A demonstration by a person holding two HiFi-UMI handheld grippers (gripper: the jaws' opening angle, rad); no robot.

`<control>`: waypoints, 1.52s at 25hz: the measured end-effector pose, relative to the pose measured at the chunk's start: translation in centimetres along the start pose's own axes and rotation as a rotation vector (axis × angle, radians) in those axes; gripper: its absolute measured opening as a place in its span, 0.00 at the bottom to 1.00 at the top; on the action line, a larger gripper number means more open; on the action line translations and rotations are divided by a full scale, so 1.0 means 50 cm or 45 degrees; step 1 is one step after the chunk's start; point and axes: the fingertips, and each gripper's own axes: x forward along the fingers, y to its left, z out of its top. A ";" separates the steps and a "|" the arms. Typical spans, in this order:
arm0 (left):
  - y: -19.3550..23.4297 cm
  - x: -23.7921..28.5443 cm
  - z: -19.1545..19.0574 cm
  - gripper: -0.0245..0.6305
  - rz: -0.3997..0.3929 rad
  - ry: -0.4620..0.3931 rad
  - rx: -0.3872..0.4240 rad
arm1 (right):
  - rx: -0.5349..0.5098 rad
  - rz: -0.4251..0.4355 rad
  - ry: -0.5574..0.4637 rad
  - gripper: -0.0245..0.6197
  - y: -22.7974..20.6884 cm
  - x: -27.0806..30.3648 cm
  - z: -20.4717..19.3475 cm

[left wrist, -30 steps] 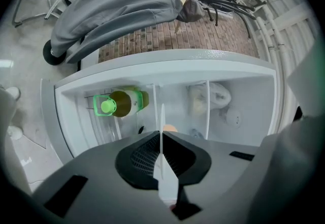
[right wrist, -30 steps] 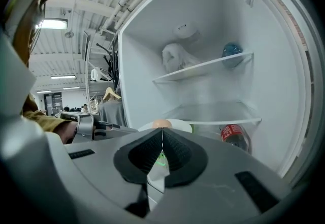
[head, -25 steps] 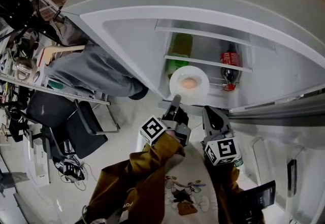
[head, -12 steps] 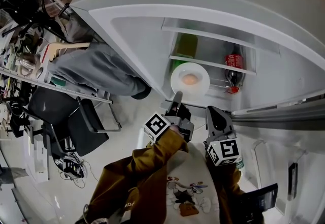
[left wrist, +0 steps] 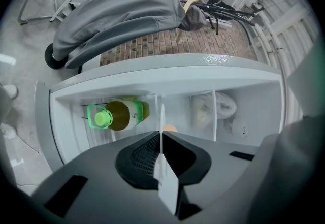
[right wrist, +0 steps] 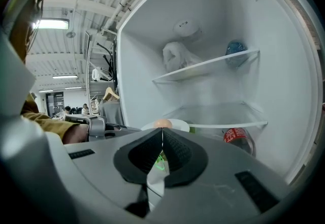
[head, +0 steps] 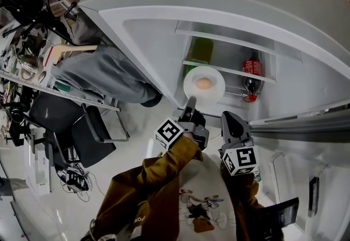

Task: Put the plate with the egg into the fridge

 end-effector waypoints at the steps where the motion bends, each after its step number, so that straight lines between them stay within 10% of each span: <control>1: -0.001 0.002 0.001 0.07 -0.001 -0.004 -0.002 | 0.000 0.000 0.000 0.05 0.000 0.001 0.000; 38: 0.004 0.098 0.023 0.07 0.023 -0.078 -0.045 | -0.010 0.011 0.000 0.05 -0.028 0.030 0.012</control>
